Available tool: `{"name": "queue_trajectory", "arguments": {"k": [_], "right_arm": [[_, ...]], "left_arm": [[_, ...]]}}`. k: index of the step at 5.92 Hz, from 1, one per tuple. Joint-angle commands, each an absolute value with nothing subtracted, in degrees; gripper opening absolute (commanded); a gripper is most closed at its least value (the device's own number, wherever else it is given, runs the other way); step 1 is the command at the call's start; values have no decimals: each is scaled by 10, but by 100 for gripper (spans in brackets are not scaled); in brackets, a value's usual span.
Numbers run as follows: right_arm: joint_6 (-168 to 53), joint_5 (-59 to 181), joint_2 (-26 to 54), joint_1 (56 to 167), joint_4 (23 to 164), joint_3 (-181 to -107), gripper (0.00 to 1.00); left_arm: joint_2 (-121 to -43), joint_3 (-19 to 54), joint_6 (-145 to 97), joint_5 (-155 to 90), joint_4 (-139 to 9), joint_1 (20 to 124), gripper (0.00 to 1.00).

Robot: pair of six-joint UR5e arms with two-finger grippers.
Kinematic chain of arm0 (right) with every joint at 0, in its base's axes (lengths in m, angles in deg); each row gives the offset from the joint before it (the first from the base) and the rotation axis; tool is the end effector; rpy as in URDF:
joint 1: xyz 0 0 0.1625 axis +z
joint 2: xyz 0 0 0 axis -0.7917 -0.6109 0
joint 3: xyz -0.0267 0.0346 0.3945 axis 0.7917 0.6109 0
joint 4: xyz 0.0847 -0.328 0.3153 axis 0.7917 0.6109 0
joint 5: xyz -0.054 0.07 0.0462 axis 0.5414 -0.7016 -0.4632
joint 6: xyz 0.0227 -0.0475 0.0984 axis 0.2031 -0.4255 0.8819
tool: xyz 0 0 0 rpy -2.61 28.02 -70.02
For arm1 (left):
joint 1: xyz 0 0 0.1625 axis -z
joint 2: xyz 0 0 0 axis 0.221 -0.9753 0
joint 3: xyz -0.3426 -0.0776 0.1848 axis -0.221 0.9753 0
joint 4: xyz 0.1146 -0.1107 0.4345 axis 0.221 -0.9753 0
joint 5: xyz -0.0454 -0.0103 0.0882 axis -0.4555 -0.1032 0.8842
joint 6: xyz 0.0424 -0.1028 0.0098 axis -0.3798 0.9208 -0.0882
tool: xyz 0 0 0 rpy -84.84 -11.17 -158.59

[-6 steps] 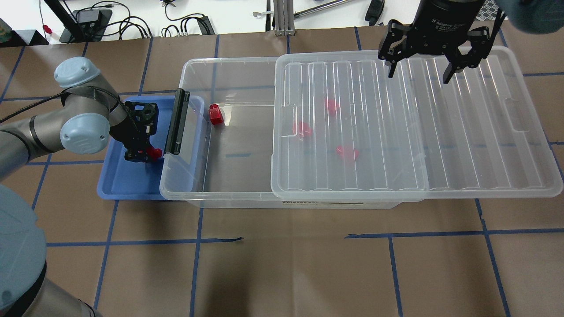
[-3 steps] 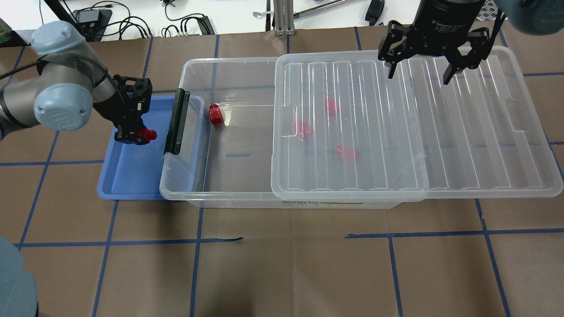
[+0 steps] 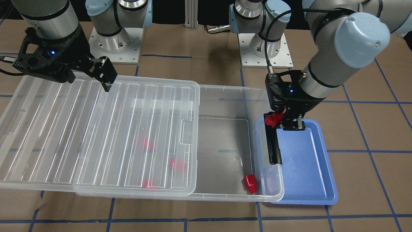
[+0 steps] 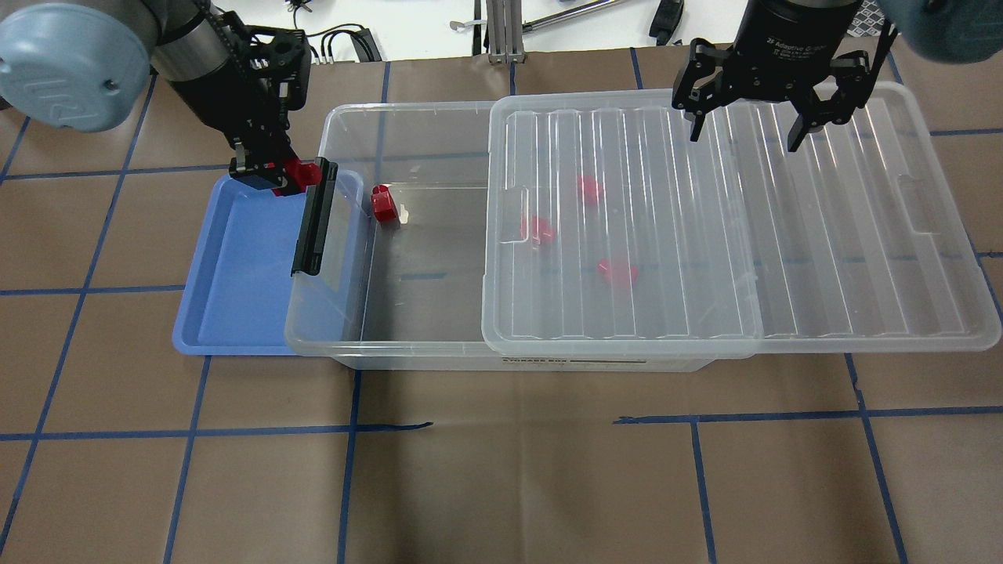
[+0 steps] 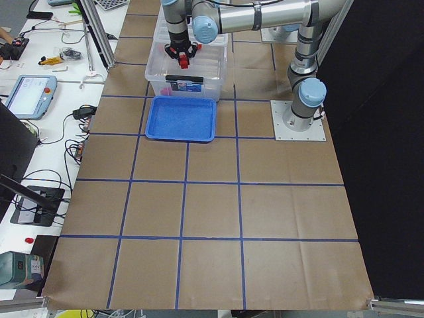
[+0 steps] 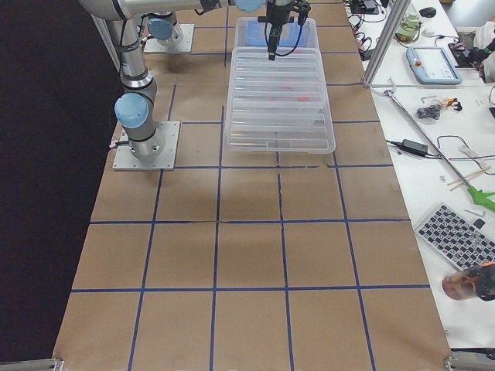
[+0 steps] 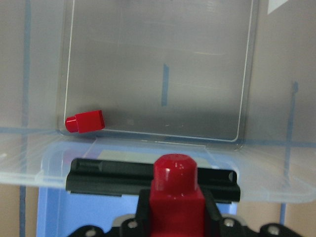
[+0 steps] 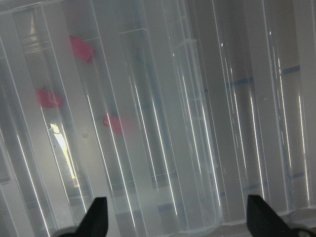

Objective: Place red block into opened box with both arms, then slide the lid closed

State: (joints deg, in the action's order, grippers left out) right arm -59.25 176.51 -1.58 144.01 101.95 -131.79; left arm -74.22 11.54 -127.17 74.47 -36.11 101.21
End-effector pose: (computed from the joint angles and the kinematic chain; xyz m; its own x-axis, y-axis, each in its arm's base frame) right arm 0.1456 -0.5691 0.4797 -0.9718 0.2323 0.0401 0.2325 0.9726 0.0012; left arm -0.1256 -0.6173 0.3778 -0.0525 0.9960 0.0723 0.9952 0.0582 -0.0790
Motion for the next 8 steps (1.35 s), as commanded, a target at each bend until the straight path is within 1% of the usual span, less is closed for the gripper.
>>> {"name": "queue_trajectory", "arguments": {"k": [1, 2, 3, 5, 6, 8], "right_arm": [[-593, 1765, -16, 1440, 1019, -1319, 100], [-593, 1765, -15, 1440, 1017, -1320, 100], [-593, 1765, -14, 1440, 1017, -1320, 100], [-598, 1765, -14, 1440, 1016, -1320, 100], [-612, 1765, -14, 1440, 1018, -1320, 100], [-669, 1766, -15, 1435, 1016, -1319, 100]], "left_arm": [[-774, 129, -1258, 717, -347, 1046, 0], [-782, 138, -1249, 713, -338, 1053, 0], [-790, 164, -1239, 712, -292, 1056, 0], [-793, 265, -1241, 716, -147, 1058, 0], [-820, 292, -1238, 714, -88, 1058, 0], [-844, 298, -1229, 713, -58, 1065, 0]]}}
